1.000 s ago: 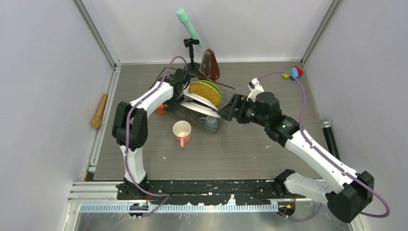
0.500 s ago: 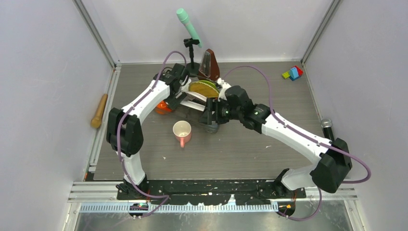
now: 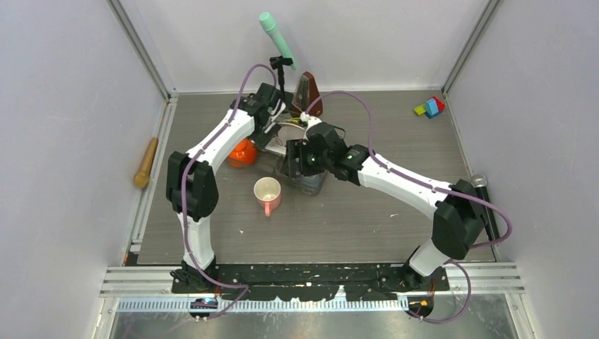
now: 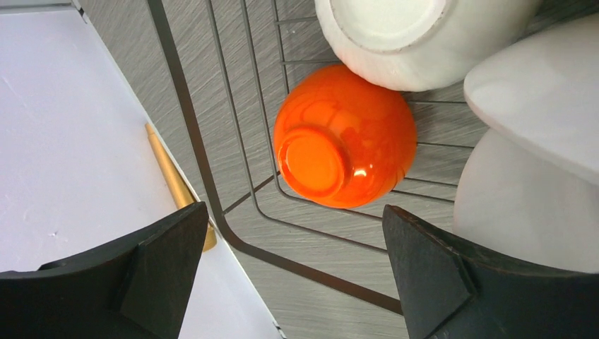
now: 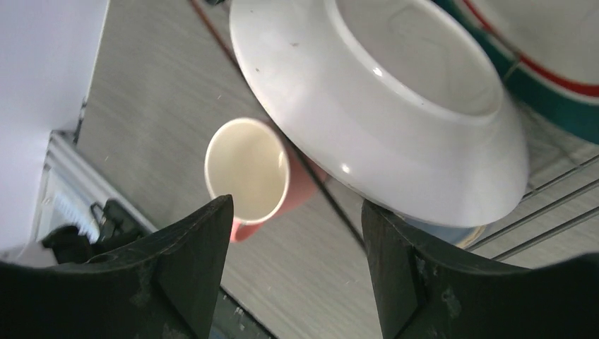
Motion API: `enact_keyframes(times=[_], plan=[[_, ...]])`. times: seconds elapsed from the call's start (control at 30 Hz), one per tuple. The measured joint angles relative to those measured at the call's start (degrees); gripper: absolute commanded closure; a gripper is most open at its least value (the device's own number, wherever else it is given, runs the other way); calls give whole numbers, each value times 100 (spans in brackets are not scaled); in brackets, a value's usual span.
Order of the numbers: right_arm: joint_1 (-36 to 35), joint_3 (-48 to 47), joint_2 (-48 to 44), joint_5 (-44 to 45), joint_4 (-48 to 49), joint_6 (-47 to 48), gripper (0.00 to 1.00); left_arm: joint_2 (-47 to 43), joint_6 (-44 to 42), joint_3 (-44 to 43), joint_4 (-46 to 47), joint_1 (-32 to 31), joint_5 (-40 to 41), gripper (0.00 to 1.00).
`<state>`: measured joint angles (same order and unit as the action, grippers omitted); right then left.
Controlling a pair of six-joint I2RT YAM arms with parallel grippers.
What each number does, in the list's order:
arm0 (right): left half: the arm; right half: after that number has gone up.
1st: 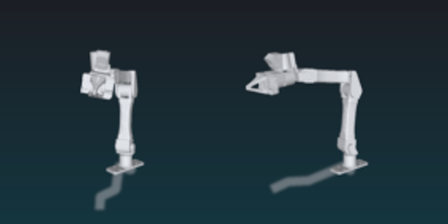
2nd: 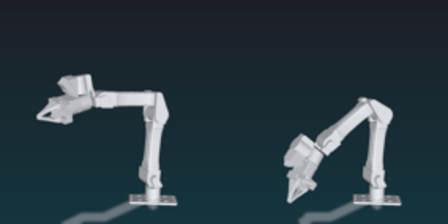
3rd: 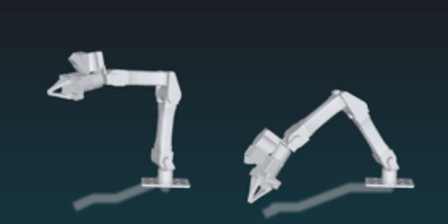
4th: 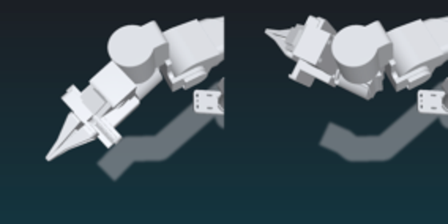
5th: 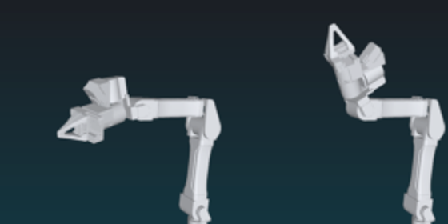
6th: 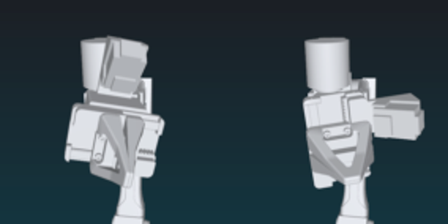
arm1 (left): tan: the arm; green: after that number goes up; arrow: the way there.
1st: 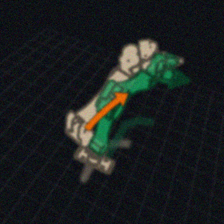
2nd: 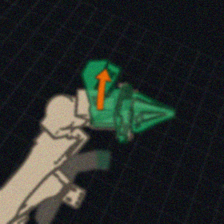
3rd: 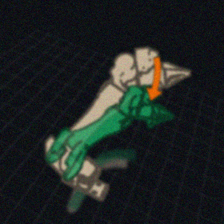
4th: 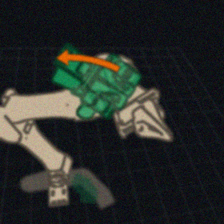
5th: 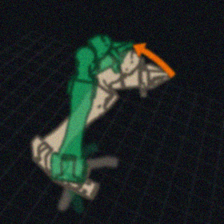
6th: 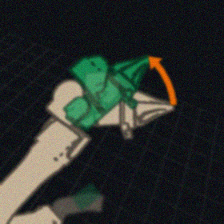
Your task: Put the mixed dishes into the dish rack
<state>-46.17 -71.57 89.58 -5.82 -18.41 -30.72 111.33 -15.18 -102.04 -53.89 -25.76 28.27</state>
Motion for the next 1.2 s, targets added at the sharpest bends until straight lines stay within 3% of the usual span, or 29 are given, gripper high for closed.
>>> enact_keyframes(times=[0.43,0.83,1.2], plan=[[179,-494,680,1937,428,-181,19,-74,286,-297,-61,26,-138,3],[356,-861,844,2090,457,-345,17,-1266,1272,-321,-361,-11,-588,8],[437,-739,457,1276,428,-212,16,-3438,3276,2352,-573,-11,-2424,18]])
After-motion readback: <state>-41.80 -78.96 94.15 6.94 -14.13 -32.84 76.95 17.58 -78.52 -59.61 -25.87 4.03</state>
